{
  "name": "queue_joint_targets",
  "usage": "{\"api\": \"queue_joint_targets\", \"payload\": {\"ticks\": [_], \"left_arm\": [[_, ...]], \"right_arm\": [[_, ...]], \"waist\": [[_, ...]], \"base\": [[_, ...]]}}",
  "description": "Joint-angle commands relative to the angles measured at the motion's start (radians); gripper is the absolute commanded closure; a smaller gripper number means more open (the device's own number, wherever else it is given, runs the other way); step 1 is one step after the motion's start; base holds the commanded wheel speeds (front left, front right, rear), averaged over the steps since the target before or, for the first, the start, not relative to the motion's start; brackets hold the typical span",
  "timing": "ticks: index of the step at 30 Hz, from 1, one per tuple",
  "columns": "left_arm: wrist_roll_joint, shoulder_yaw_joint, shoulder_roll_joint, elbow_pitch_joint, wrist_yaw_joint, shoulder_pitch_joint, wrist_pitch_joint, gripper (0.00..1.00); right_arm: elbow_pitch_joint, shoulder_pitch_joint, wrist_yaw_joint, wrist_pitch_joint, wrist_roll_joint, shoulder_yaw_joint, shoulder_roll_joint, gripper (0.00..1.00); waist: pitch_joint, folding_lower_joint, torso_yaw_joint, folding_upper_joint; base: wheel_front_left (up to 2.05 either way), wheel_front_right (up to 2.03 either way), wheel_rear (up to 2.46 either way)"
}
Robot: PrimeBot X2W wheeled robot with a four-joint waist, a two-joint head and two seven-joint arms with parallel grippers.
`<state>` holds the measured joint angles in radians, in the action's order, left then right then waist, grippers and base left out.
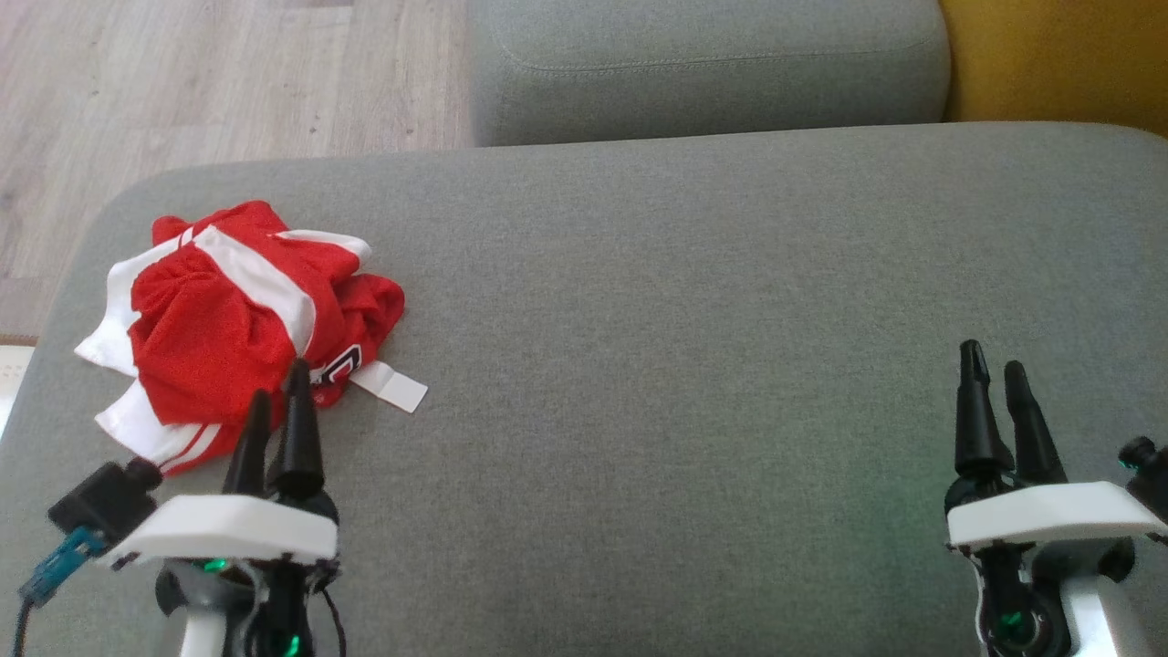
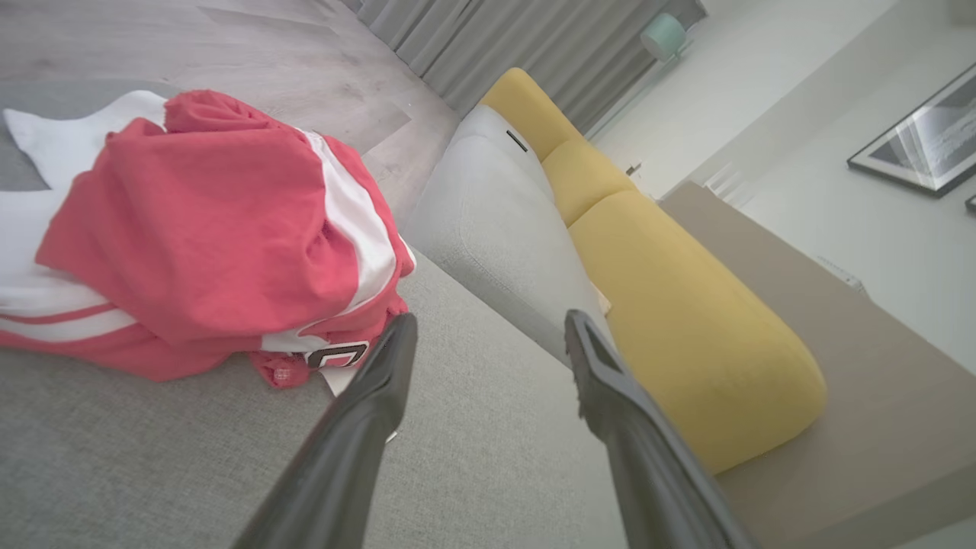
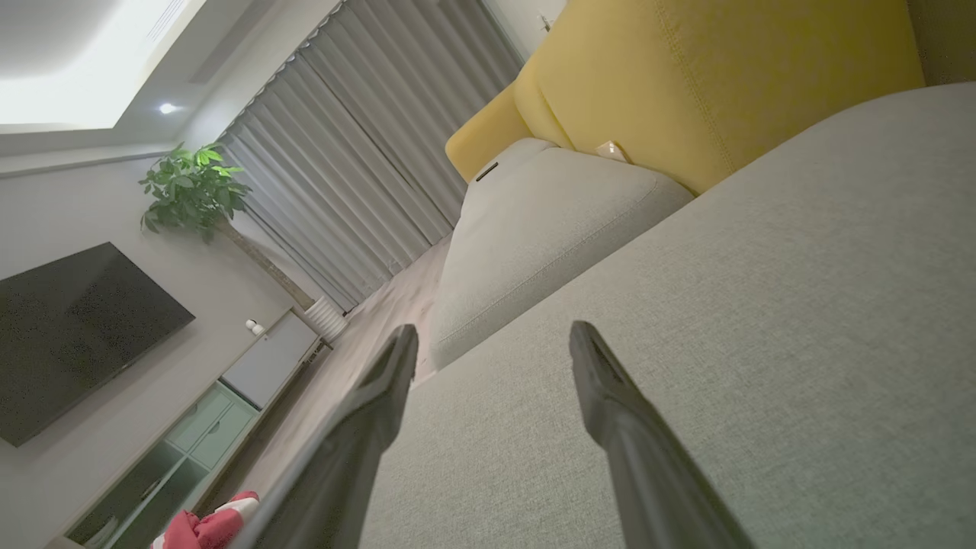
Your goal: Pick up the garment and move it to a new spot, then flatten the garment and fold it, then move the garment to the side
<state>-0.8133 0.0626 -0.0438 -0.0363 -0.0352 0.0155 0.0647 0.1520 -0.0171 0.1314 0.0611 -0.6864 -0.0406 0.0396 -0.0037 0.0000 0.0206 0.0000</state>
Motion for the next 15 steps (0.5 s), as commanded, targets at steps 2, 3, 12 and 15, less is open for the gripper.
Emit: {"api": "queue_joint_targets", "payload": {"ticks": [2, 3, 12, 15], "left_arm": [[0.052, 0.010, -0.031, 0.047, -0.022, -0.041, 0.014, 0.00], [0.070, 0.025, -0.040, 0.049, -0.035, -0.042, 0.017, 0.00], [0.215, 0.177, -0.134, 0.039, -0.181, -0.063, 0.043, 0.00], [0.253, 0.231, -0.165, 0.040, -0.229, -0.077, 0.052, 0.00]], "right_arm": [[-0.051, -0.051, 0.000, 0.016, 0.049, 0.017, 0.007, 0.00], [-0.054, -0.051, 0.000, 0.019, 0.062, 0.018, 0.007, 0.00], [-0.068, -0.049, 0.000, 0.046, 0.187, 0.043, 0.007, 0.00], [-0.077, -0.048, 0.000, 0.055, 0.227, 0.051, 0.007, 0.00]], "waist": [[-0.001, 0.0000, 0.000, 0.0000], [-0.002, 0.0000, 0.001, 0.0000], [-0.007, 0.0000, 0.005, 0.0000], [-0.007, 0.0000, 0.006, 0.0000]], "base": [[0.00, 0.00, 0.00], [0.00, 0.00, 0.00], [0.00, 0.00, 0.00], [0.00, 0.00, 0.00]]}}
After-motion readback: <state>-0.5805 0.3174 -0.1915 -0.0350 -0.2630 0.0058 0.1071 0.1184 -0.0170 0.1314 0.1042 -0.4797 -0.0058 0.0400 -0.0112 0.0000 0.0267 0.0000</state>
